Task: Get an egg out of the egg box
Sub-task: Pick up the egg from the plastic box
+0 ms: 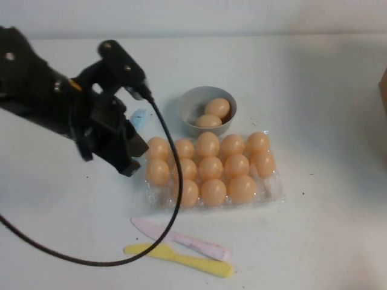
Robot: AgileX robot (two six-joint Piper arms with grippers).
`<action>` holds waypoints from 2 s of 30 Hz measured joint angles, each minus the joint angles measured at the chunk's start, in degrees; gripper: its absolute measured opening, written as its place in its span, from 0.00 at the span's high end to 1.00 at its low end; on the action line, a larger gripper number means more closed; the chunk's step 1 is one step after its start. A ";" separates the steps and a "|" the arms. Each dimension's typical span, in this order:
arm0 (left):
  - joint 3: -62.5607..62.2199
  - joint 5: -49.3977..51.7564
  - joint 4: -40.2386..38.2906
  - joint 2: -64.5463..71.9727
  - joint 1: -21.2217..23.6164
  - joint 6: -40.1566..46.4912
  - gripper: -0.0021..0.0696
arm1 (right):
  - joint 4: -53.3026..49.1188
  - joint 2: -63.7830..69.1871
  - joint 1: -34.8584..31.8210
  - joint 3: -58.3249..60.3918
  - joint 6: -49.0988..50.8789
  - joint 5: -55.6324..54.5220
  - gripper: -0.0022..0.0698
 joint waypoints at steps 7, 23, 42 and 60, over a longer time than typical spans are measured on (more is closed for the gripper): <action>-5.19 -0.63 10.13 8.19 -6.21 -2.14 0.98 | 0.00 0.00 0.00 0.00 0.00 0.00 0.99; -4.36 -3.78 12.79 13.69 -17.36 4.33 0.38 | 0.08 0.00 0.00 0.00 0.00 0.00 0.99; -4.36 -5.51 15.51 18.04 -17.28 4.41 0.34 | 0.08 0.00 0.00 0.00 0.00 0.00 0.99; -4.36 -8.11 15.84 20.92 -16.24 4.55 0.34 | 0.08 0.00 0.00 0.00 0.00 0.00 0.99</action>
